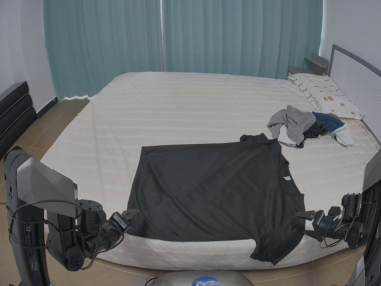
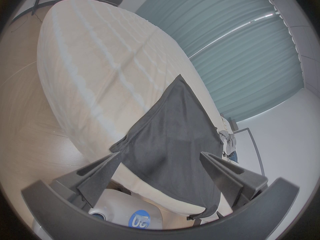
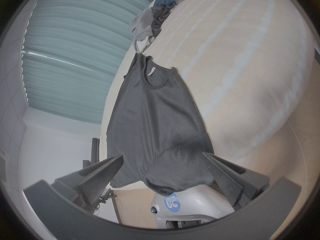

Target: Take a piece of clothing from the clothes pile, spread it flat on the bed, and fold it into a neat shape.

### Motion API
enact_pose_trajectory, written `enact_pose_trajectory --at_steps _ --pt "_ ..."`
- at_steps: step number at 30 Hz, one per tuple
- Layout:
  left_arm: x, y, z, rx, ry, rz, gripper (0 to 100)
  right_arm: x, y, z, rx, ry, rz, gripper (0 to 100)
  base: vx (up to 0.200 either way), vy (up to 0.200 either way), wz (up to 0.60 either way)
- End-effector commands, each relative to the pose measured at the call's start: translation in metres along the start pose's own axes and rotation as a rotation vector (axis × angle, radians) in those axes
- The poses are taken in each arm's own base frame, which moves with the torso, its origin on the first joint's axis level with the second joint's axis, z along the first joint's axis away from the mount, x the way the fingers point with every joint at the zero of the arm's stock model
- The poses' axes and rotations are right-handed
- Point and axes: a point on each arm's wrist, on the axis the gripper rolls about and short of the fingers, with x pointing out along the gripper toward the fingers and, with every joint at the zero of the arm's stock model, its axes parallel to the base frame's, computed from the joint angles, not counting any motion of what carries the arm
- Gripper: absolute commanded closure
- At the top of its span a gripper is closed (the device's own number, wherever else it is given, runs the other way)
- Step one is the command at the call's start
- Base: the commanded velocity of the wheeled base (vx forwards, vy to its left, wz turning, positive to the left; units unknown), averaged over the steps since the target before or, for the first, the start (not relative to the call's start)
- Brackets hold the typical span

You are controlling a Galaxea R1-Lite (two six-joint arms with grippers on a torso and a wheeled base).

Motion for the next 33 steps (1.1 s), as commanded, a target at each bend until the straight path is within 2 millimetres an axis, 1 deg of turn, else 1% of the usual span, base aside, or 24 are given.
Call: enact_pose_trajectory --at_steps 1,8,17,26,30,33 --pt "0.0013 -0.0010 0.0005 -0.001 -0.007 -0.013 0 0.0005 0.0008 0.0009 0.013 -0.008 0.009 0 0.000 0.000 0.00" --pt "-0.0031 0.0009 0.0000 -0.045 -0.003 -0.001 0 -0.0027 0.0021 0.0014 0.052 -0.016 0.012 0 0.000 0.000 0.00" --pt "-0.0027 0.0005 -0.0022 -0.040 -0.002 0.001 0 -0.0032 0.0021 0.0014 0.054 -0.017 0.012 0 0.000 -0.200 0.00" --pt "-0.0025 0.0023 -0.0028 -0.032 -0.013 0.017 0 -0.0042 0.0018 0.0010 0.057 -0.018 0.007 0 0.000 0.000 0.00" --pt "0.0014 0.0043 -0.0018 -0.024 -0.055 0.043 0 -0.0040 0.0019 0.0013 0.056 -0.021 0.006 0 0.000 0.000 0.00" --pt "-0.0014 0.0075 0.0006 0.022 -0.079 0.071 0 -0.0044 0.0016 0.0008 0.058 -0.022 0.002 0 0.000 0.000 0.00"
